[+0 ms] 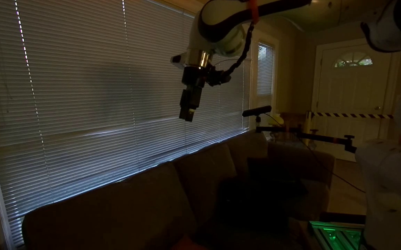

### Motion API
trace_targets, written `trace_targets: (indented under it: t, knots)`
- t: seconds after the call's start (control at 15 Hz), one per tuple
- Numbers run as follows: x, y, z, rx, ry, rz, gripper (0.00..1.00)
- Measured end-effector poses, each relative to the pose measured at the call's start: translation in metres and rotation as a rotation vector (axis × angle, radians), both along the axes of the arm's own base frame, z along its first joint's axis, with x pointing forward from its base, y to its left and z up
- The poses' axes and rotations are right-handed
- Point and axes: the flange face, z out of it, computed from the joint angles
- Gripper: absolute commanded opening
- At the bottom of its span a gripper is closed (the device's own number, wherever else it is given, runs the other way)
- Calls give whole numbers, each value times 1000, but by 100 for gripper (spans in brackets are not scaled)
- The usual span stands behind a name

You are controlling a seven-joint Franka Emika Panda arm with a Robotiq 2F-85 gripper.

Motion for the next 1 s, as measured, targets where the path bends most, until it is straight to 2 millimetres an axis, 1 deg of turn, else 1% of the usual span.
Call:
trace_targets:
  t: [0.27,0.47,0.73,0.87,1.0]
  knots:
    - [35,8,-17,74,64,72,100]
    - [66,14,-38,94,116,87,100]
    - [103,33,-67,146,159,121,100]
    - [114,42,-71,143,161,137,100]
    - [117,43,-69,141,155,141,100]
